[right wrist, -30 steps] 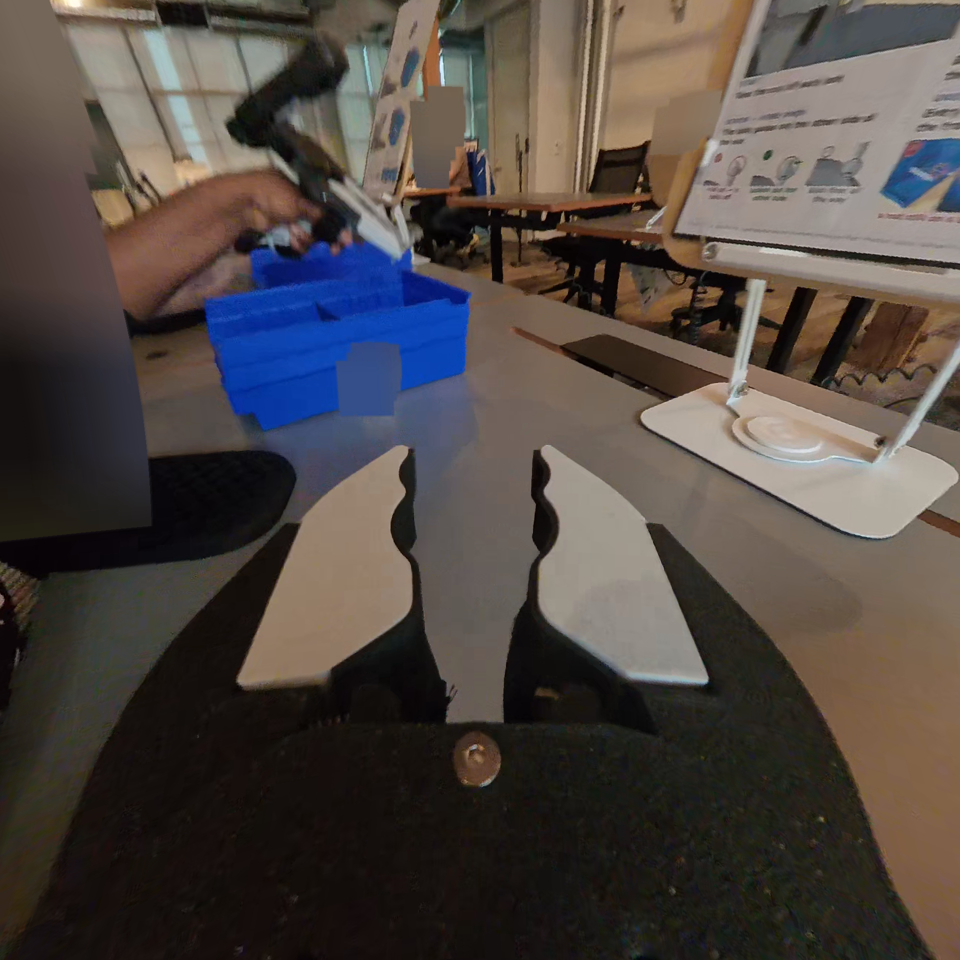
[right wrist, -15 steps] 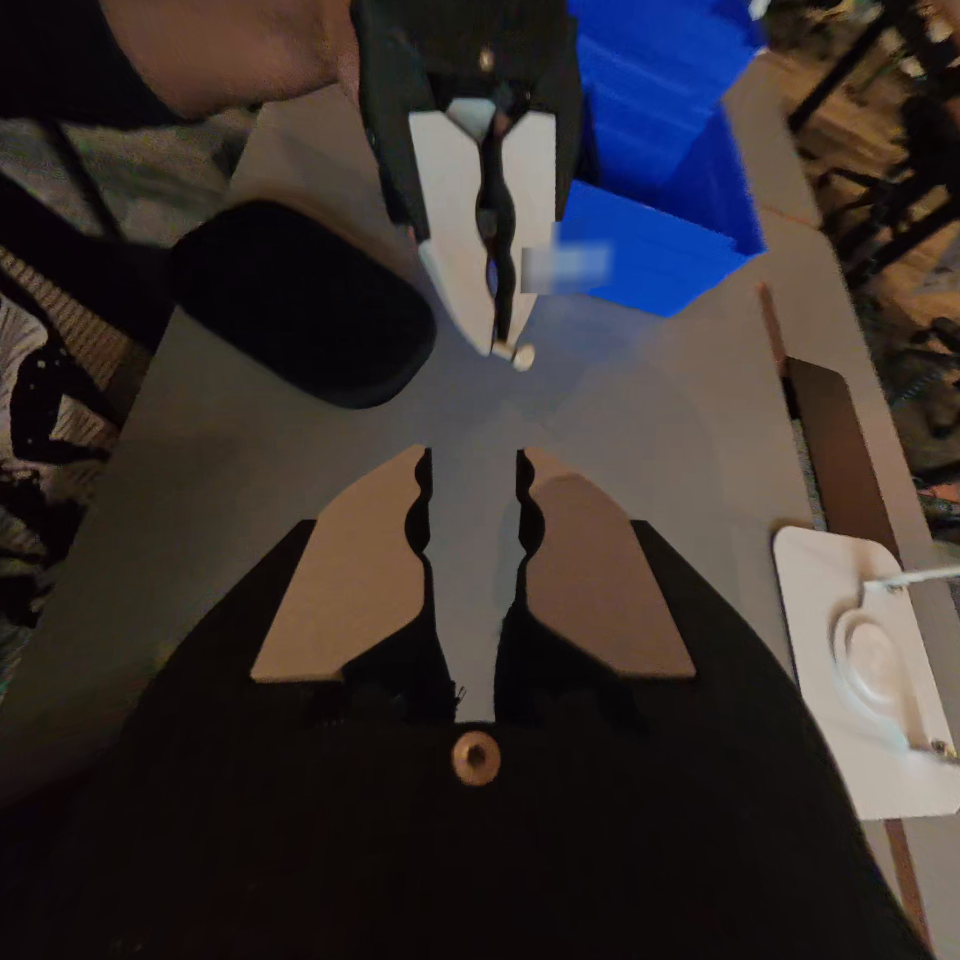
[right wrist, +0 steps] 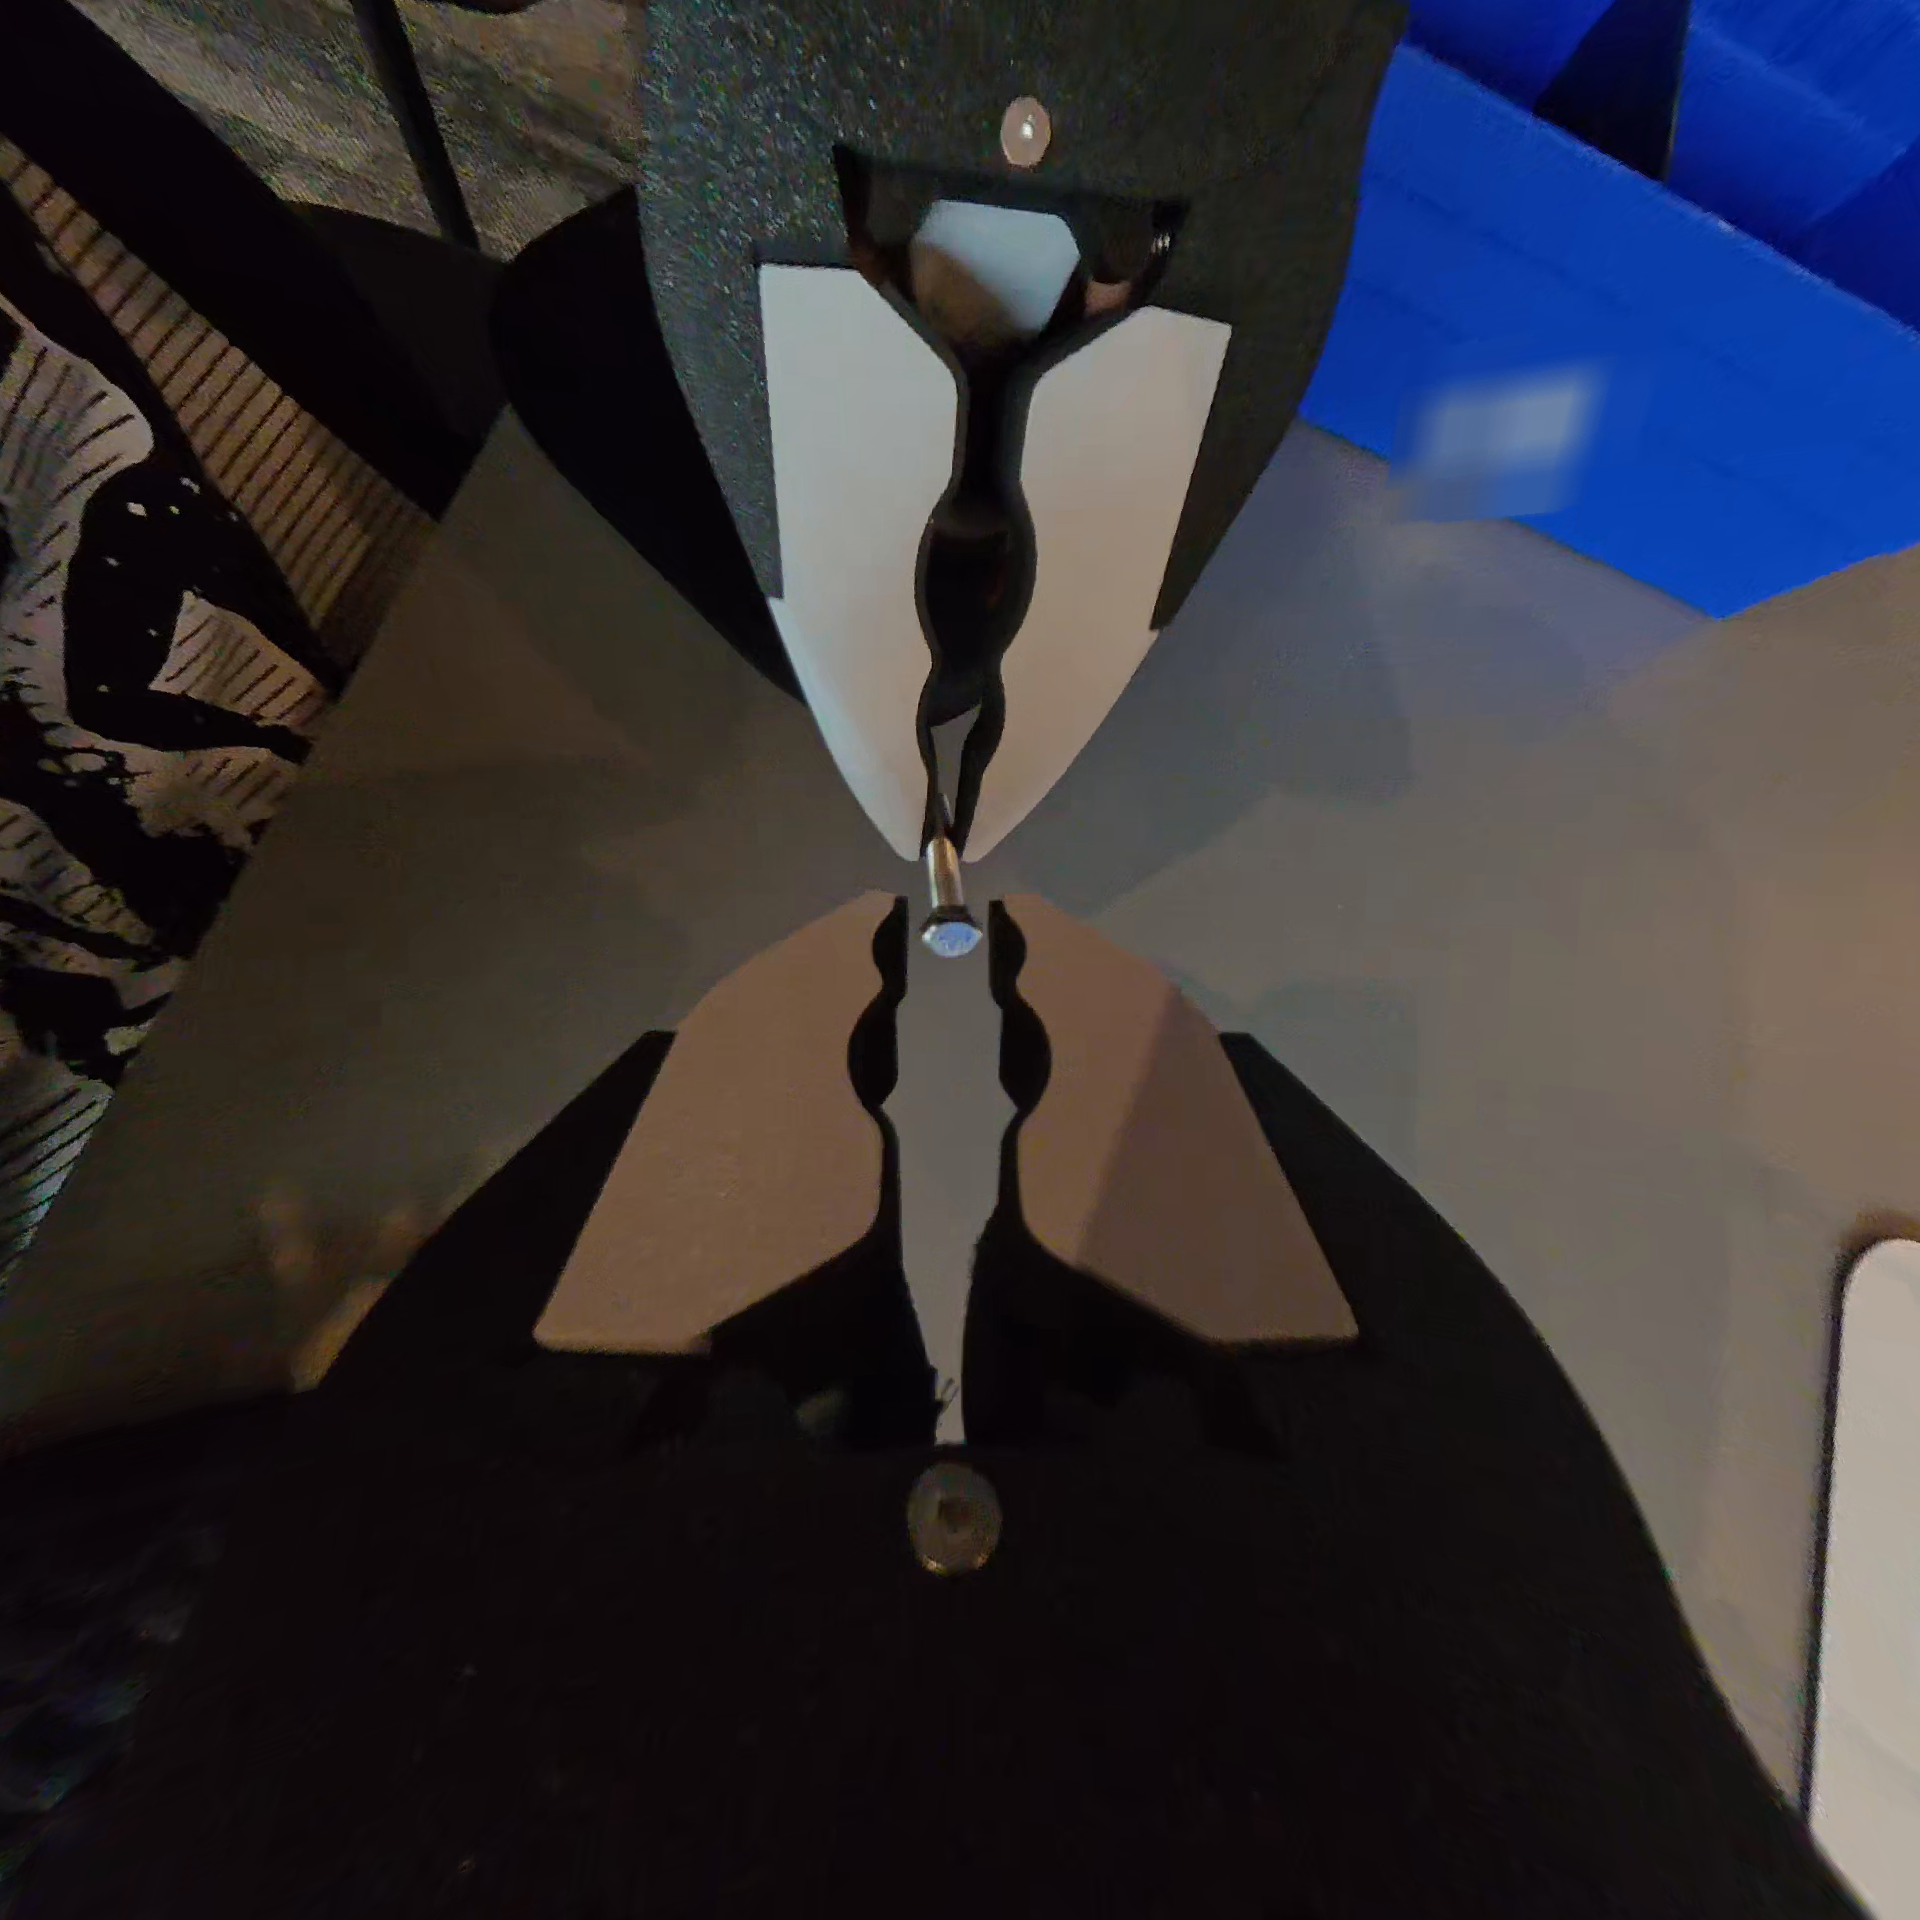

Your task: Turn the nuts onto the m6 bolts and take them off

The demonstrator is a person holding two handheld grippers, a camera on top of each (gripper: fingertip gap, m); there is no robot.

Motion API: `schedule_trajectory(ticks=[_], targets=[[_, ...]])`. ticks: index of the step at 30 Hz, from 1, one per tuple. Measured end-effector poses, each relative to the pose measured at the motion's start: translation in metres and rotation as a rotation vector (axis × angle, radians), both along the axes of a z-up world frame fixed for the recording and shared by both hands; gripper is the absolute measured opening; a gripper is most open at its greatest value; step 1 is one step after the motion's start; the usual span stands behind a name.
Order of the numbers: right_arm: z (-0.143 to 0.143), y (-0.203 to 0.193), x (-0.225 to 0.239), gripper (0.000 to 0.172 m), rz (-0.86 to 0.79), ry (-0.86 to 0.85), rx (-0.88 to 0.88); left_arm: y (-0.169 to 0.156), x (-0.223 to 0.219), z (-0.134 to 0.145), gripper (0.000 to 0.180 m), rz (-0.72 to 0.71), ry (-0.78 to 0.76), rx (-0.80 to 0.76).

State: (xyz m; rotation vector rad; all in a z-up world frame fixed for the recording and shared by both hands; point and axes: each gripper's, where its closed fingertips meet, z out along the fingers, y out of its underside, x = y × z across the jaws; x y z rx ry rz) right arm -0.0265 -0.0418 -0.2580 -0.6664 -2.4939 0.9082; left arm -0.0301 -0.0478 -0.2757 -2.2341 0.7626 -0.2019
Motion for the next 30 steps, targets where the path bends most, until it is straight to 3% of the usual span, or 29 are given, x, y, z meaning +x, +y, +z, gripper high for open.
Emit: schedule_trajectory(ticks=[7,10,14,17,20,25,30], targets=[[0.003,0.002,-0.001,0.009,0.008,0.033,-0.013,0.001,0.001,0.006,0.005,-0.006,-0.06,0.05],[0.02,0.011,-0.005,0.009,-0.068,0.12,-0.108,0.007,-0.006,0.029,0.019,0.041,-0.181,0.209],[0.057,0.022,-0.008,0.008,-0.192,0.285,-0.354,0.011,-0.024,0.068,0.036,0.164,-0.473,0.471],[0.076,0.027,-0.007,0.008,-0.253,0.383,-0.515,0.011,-0.035,0.085,0.035,0.261,-0.73,0.553],[0.085,0.027,-0.007,0.007,-0.279,0.436,-0.594,0.01,-0.029,0.09,0.033,0.244,-0.902,0.563],[0.088,0.015,-0.006,0.007,-0.251,0.425,-0.679,0.011,-0.013,0.096,0.03,0.159,-1.02,0.562],[0.09,0.01,-0.006,0.007,-0.236,0.422,-0.717,0.007,-0.008,0.097,0.01,0.115,-1.038,0.561]])
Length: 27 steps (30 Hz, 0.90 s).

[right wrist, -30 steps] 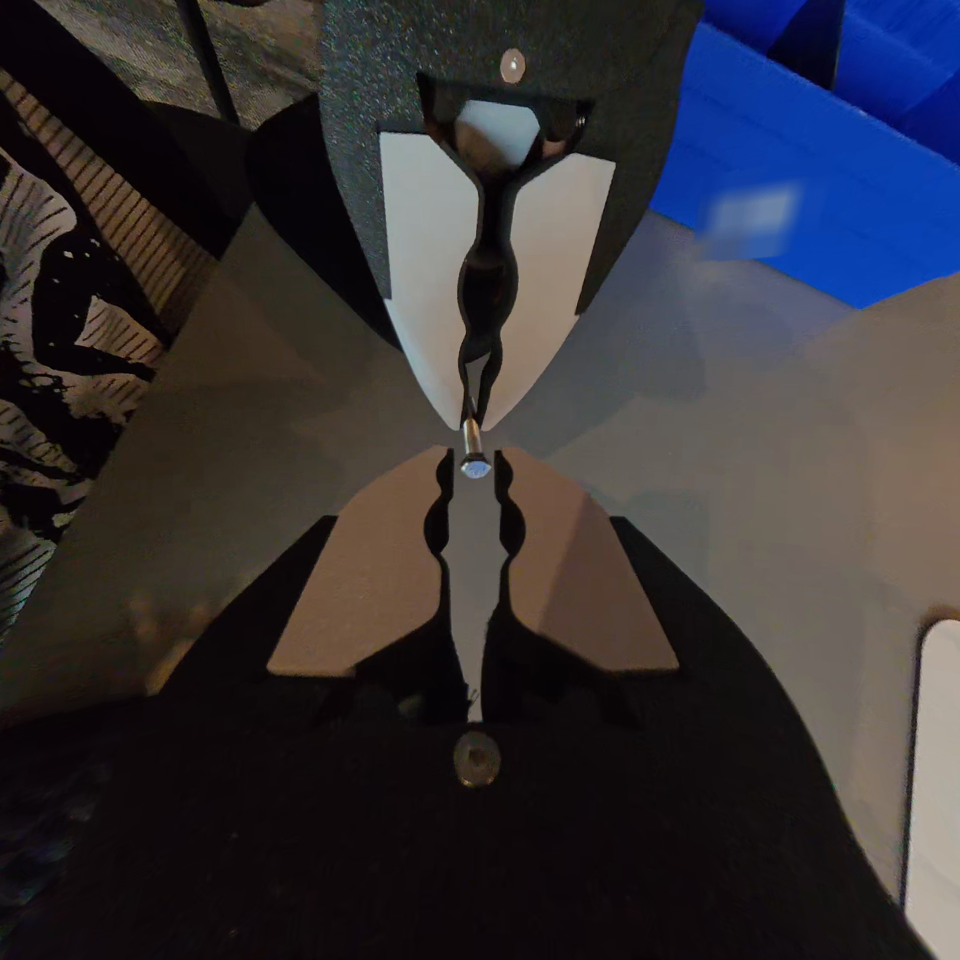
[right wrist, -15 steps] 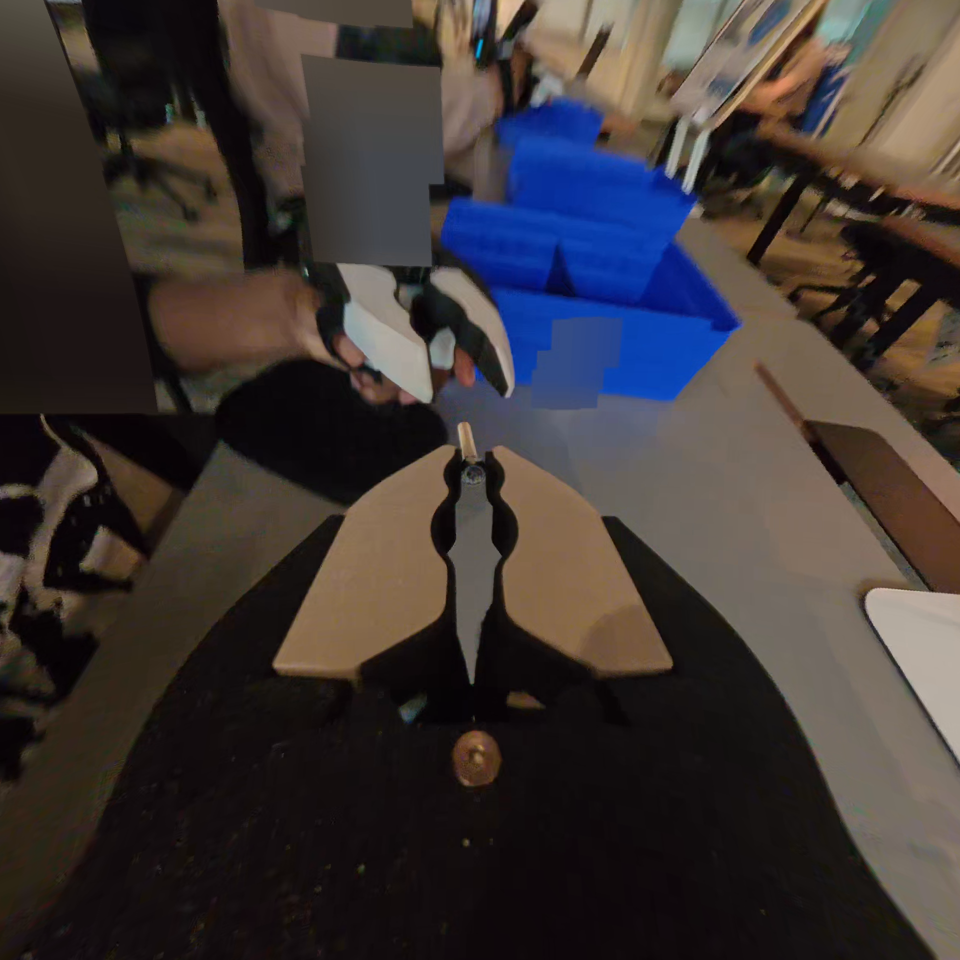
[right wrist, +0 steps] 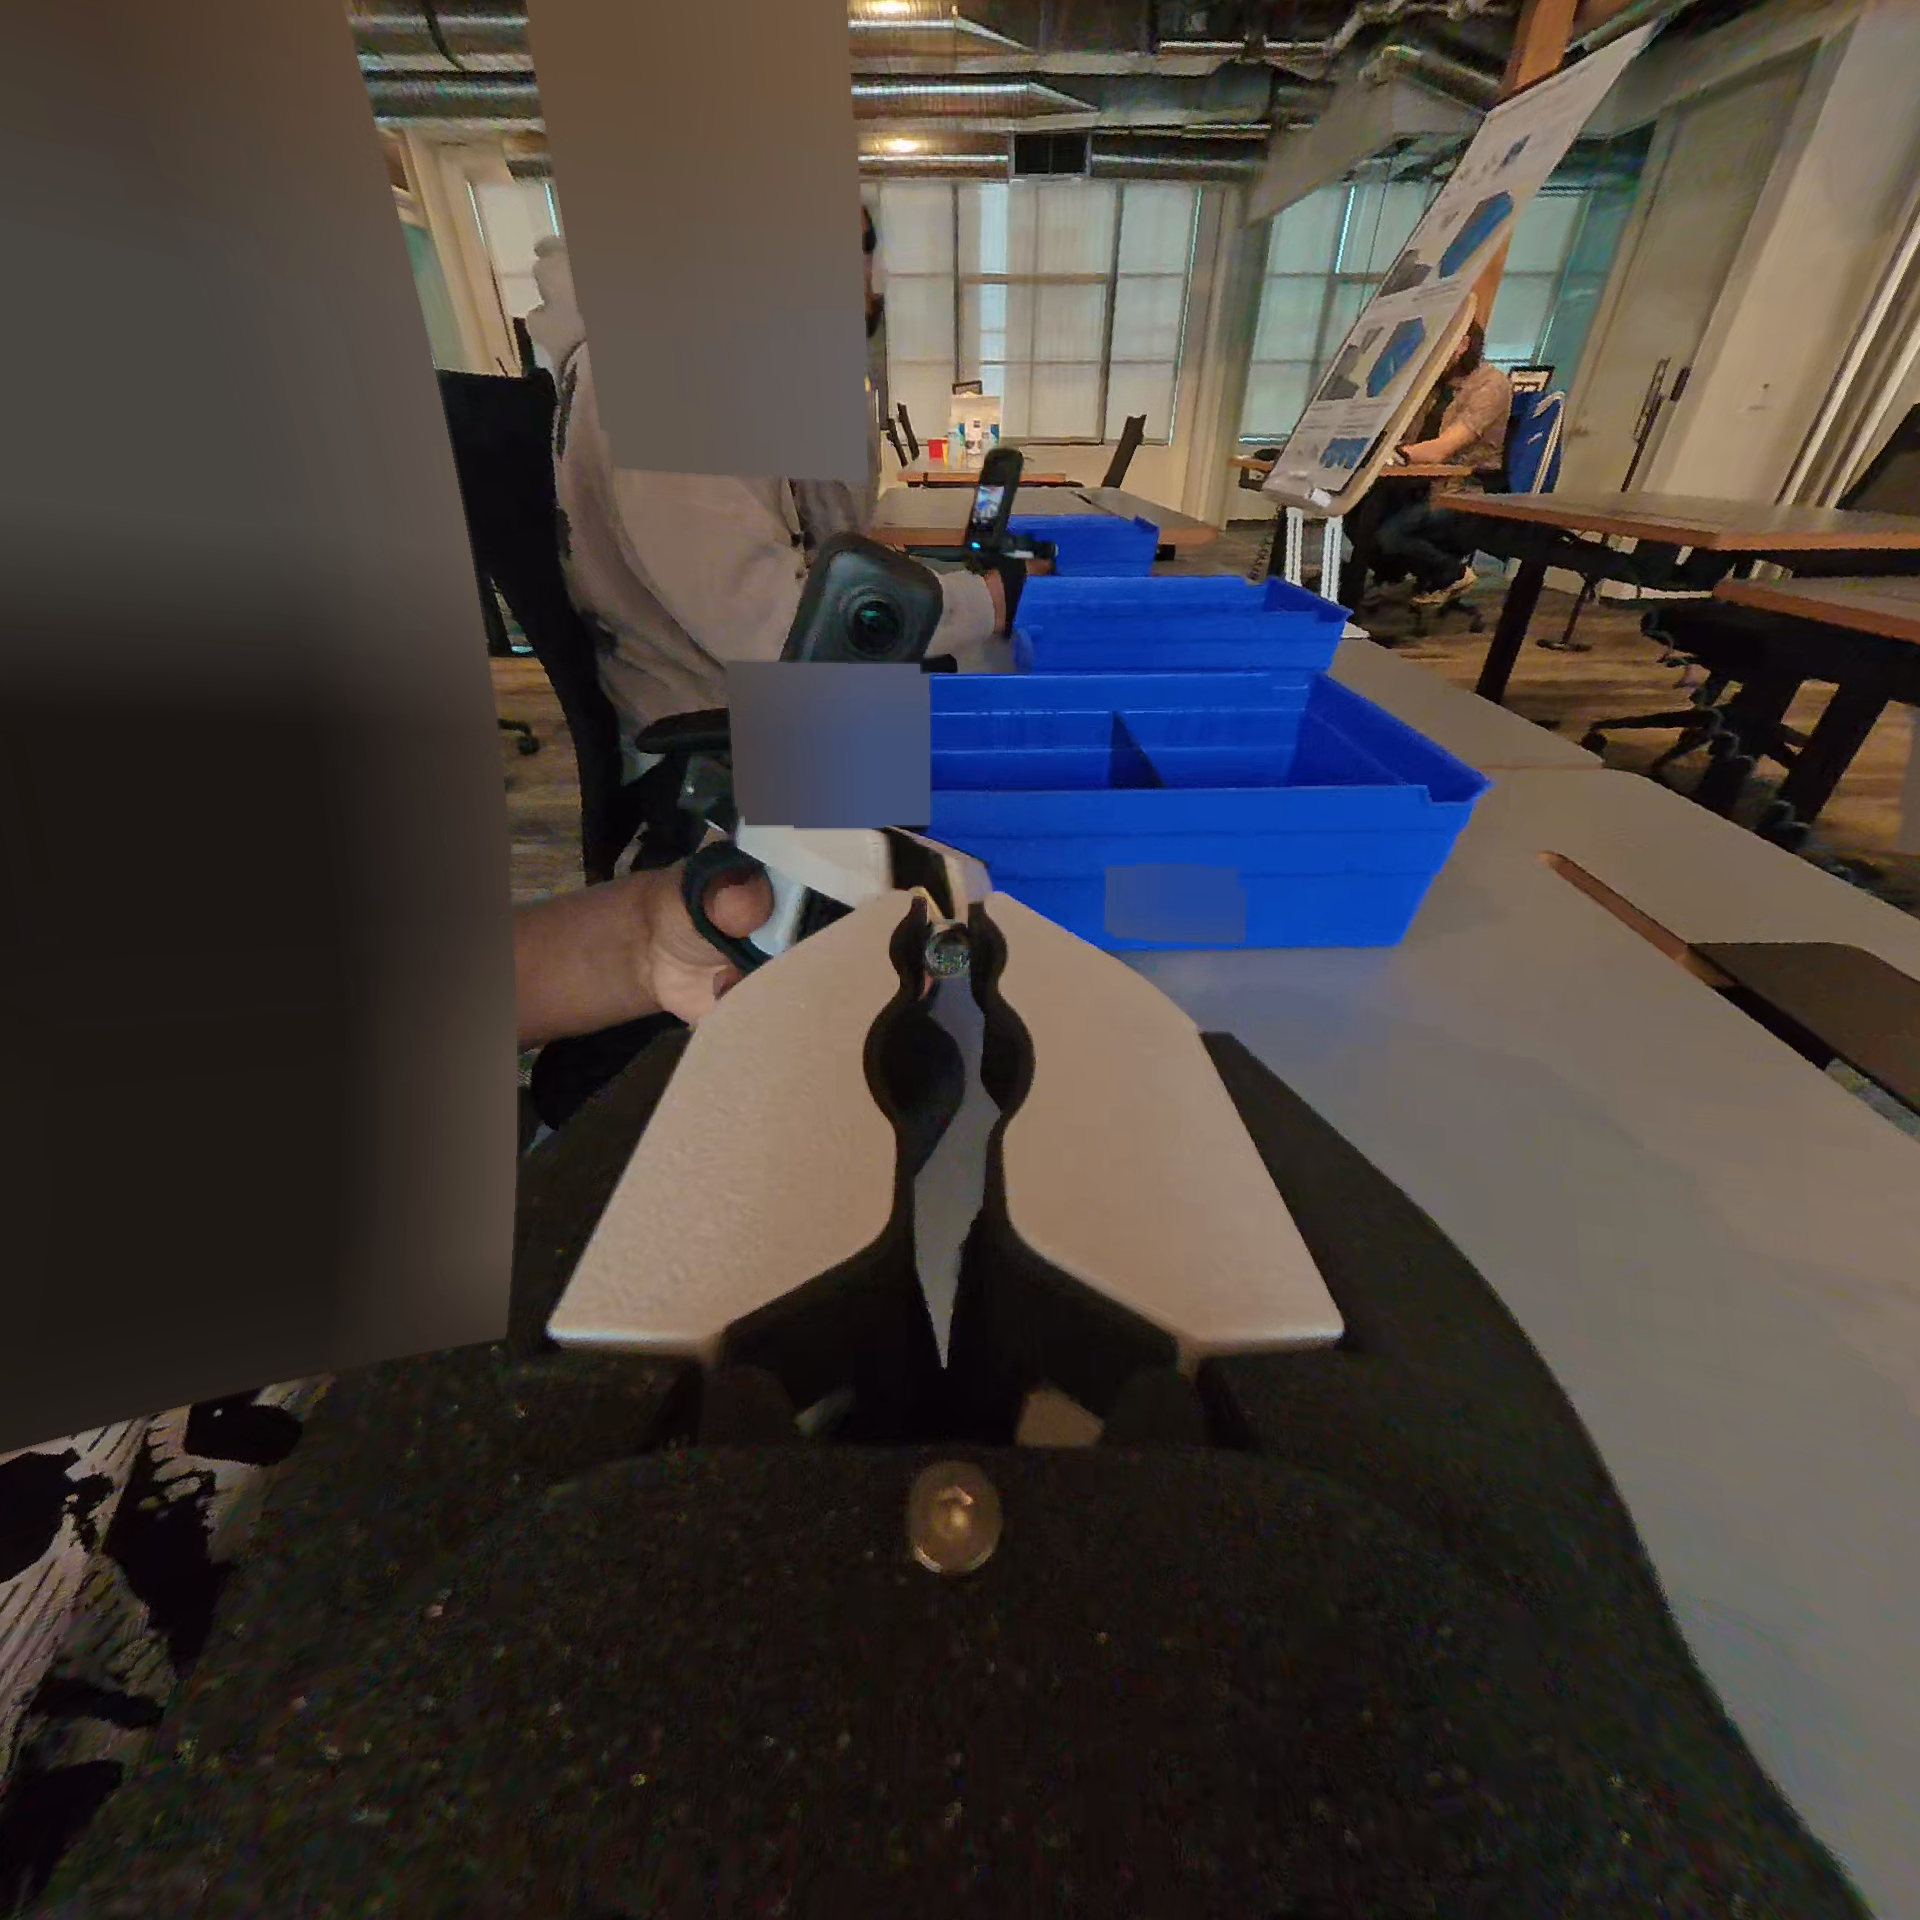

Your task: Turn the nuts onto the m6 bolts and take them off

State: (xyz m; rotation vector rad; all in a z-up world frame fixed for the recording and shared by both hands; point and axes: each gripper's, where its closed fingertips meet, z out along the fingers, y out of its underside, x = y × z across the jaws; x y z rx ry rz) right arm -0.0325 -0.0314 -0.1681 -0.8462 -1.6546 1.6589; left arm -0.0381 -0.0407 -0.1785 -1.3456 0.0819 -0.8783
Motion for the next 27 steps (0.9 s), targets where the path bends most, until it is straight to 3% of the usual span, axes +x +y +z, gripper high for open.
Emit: schedule_trajectory(ticks=[3,7,9,12,14,19,22,27], targets=[[-0.003,-0.001,0.0,0.007,0.006,-0.013,0.005,-0.003,0.0,0.0,0.005,-0.003,0.033,0.005],[-0.024,-0.003,0.004,0.01,0.044,-0.121,0.13,-0.006,0.002,-0.016,0.004,-0.013,0.19,-0.08],[-0.037,0.0,0.005,0.022,0.038,-0.203,0.282,-0.007,0.003,-0.028,0.005,-0.025,0.313,-0.159],[-0.053,-0.001,0.007,0.016,0.023,-0.308,0.573,-0.007,0.001,-0.05,0.005,-0.036,0.526,-0.295],[-0.064,-0.006,0.006,0.014,0.032,-0.399,0.663,-0.007,0.002,-0.059,0.005,-0.061,0.605,-0.357],[-0.086,-0.016,0.0,0.014,0.058,-0.477,0.764,-0.004,0.005,-0.07,0.005,-0.113,0.675,-0.426],[-0.092,-0.014,-0.002,0.005,0.047,-0.477,0.805,-0.004,0.007,-0.072,0.005,-0.127,0.701,-0.426],[-0.087,-0.012,-0.006,0.004,0.025,-0.422,0.683,-0.003,0.005,-0.067,0.006,-0.112,0.715,-0.395]])
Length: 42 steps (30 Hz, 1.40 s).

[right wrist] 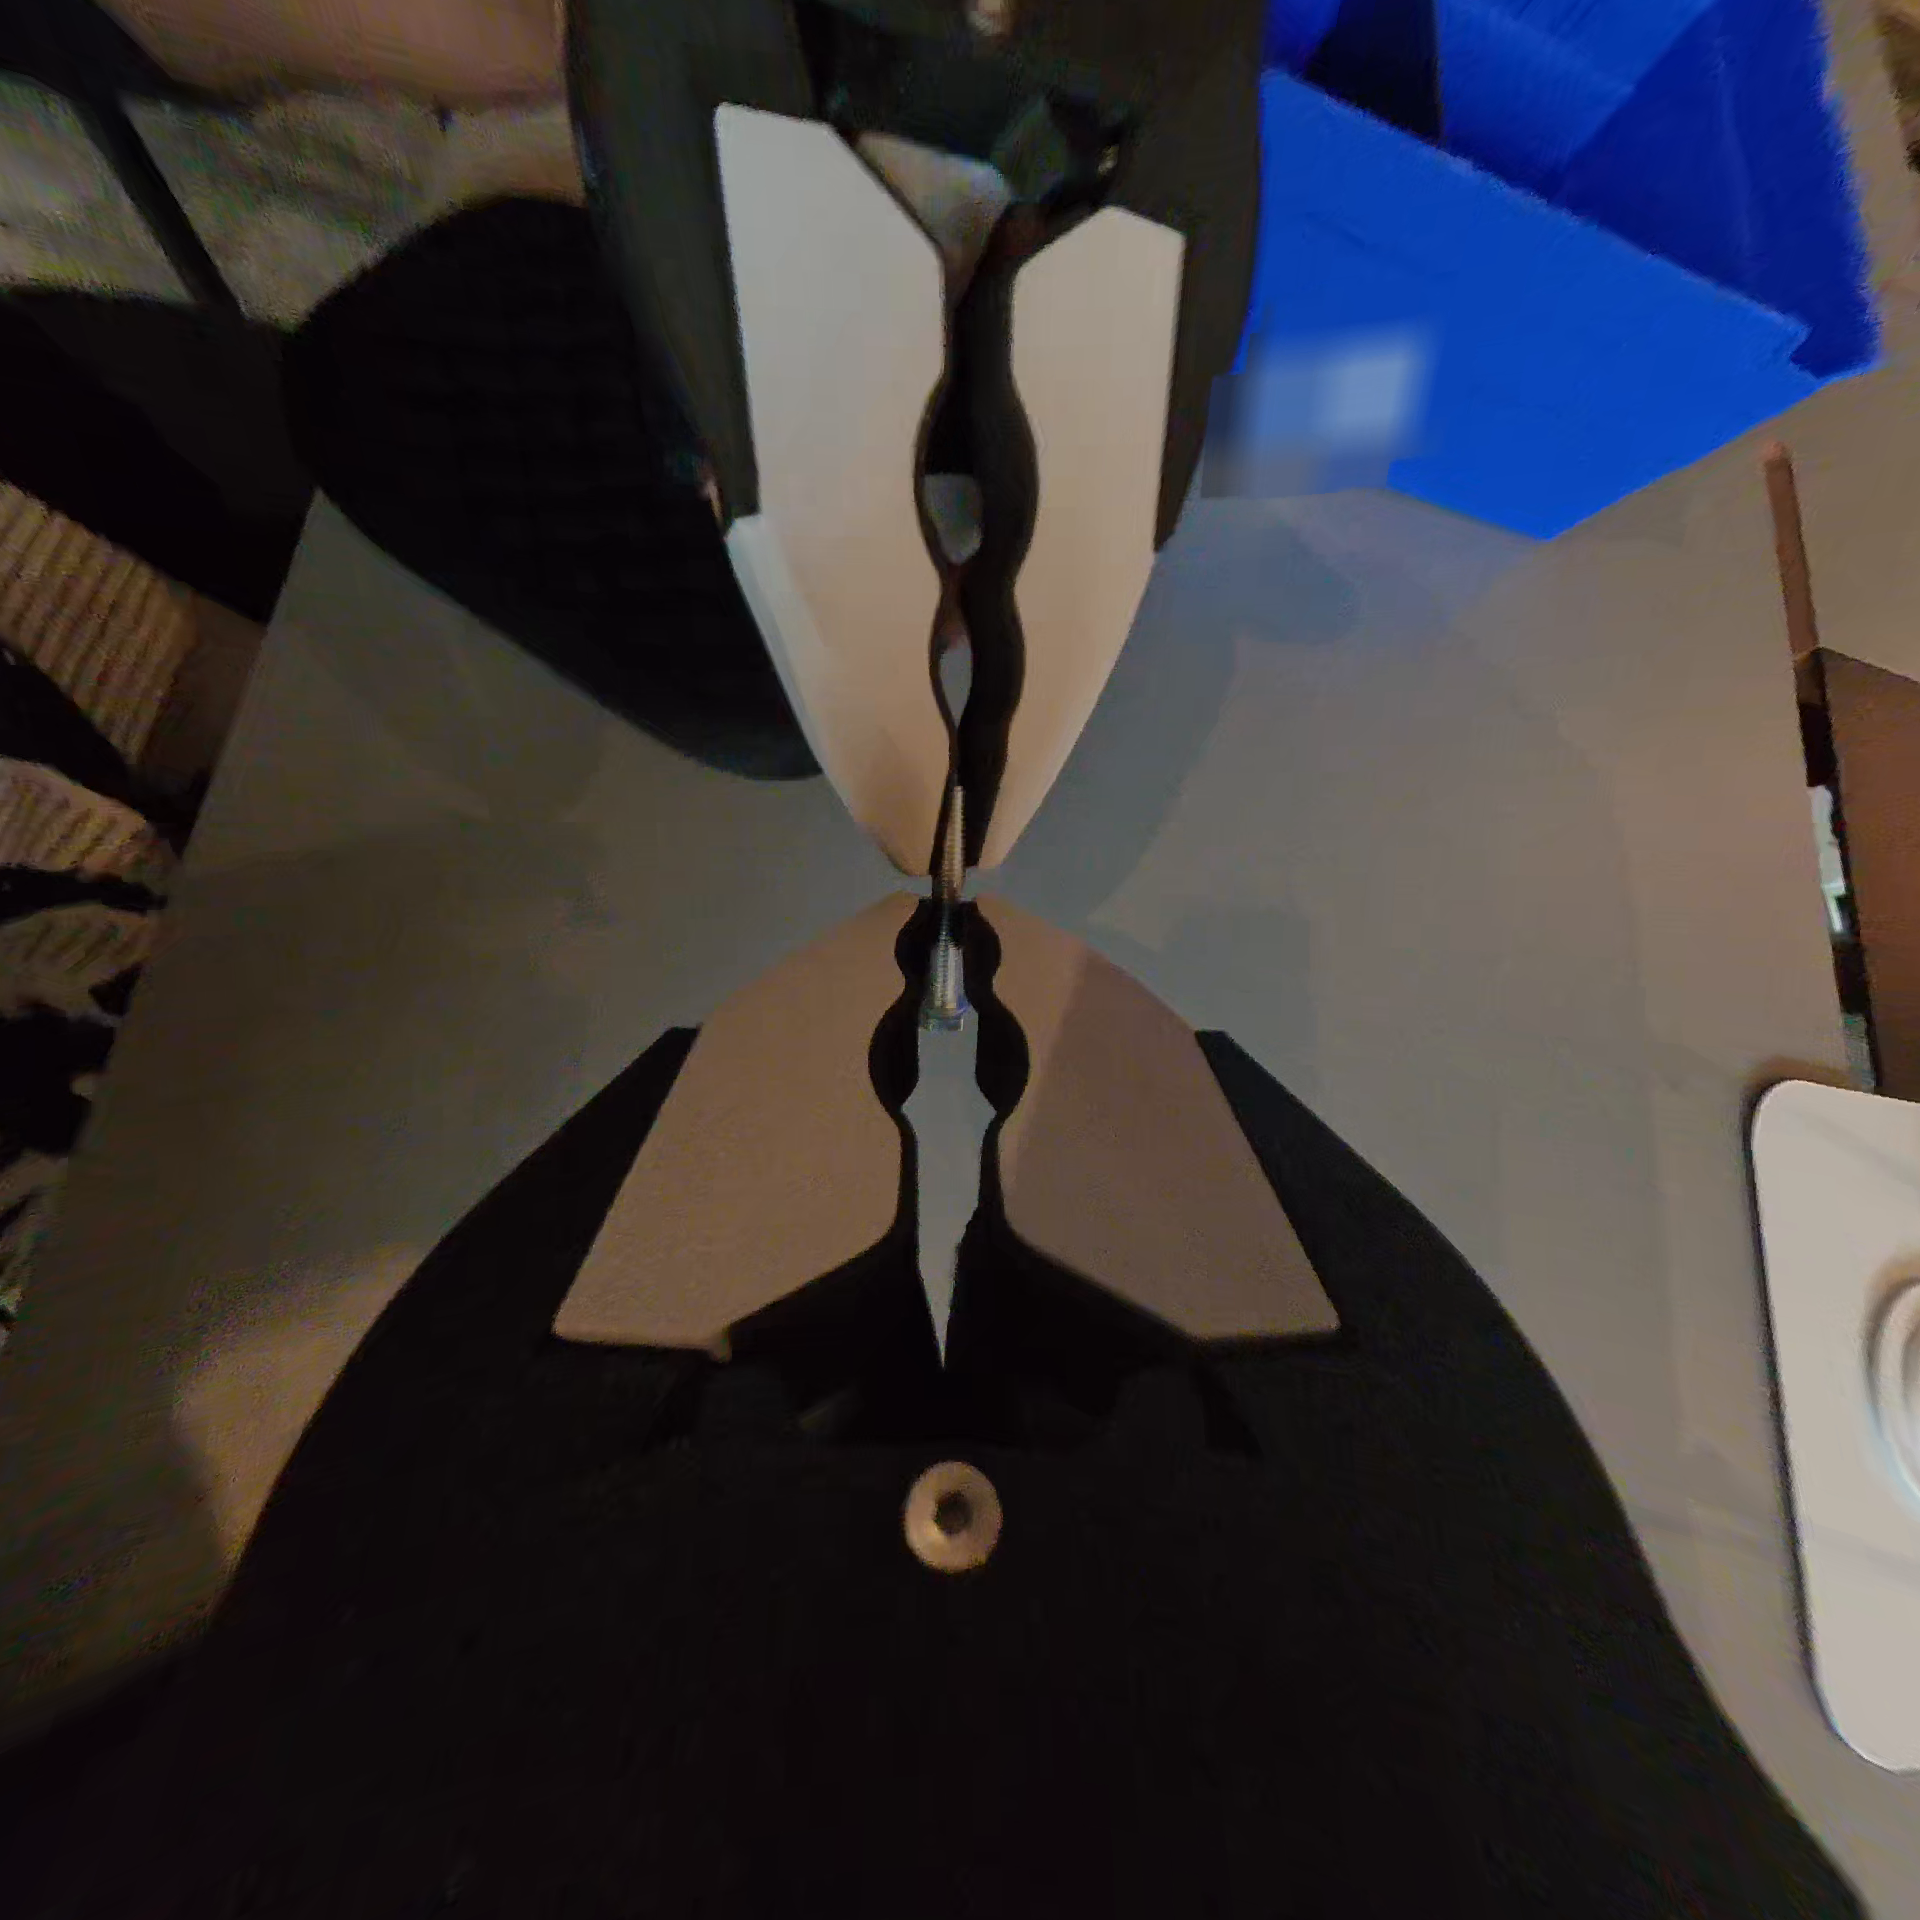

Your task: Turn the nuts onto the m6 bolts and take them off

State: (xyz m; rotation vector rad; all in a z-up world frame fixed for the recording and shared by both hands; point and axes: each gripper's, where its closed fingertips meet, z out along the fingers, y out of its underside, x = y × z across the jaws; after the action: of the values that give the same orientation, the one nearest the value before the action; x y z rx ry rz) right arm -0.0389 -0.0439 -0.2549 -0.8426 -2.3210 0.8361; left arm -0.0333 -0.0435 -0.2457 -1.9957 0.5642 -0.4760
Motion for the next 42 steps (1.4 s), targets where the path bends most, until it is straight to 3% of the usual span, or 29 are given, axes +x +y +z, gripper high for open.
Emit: schedule_trajectory(ticks=[6,13,16,24,28,30,33,35,39,42], targets=[[0.035,0.009,-0.006,0.004,-0.062,0.219,-0.382,0.011,-0.012,0.04,0.031,0.073,-0.203,0.271],[0.062,0.021,-0.007,0.004,-0.087,0.411,-0.588,0.025,-0.018,0.071,0.028,0.112,-0.437,0.496],[0.065,0.026,-0.006,0.004,-0.097,0.453,-0.645,0.026,-0.018,0.074,0.027,0.093,-0.513,0.517],[0.052,0.019,-0.009,0.004,-0.075,0.434,-0.659,0.029,-0.008,0.06,0.023,0.065,-0.423,0.5],[0.047,0.016,-0.01,0.004,-0.07,0.419,-0.637,0.028,-0.003,0.054,0.005,0.033,-0.391,0.483],[0.046,0.014,-0.01,0.004,-0.061,0.41,-0.648,0.027,-0.003,0.052,0.005,0.03,-0.389,0.478],[0.037,0.013,-0.009,0.005,-0.043,0.33,-0.63,0.026,-0.003,0.045,0.005,0.026,-0.304,0.465],[0.029,0.023,-0.005,0.018,-0.055,0.25,-0.58,0.028,-0.005,0.039,0.004,0.046,-0.247,0.458],[0.045,0.036,0.003,0.016,-0.085,0.263,-0.586,0.032,-0.013,0.023,0.004,0.092,-0.091,0.435],[0.039,0.031,-0.003,0.017,-0.126,0.227,-0.545,0.034,-0.008,0.017,0.005,0.083,-0.043,0.418]])
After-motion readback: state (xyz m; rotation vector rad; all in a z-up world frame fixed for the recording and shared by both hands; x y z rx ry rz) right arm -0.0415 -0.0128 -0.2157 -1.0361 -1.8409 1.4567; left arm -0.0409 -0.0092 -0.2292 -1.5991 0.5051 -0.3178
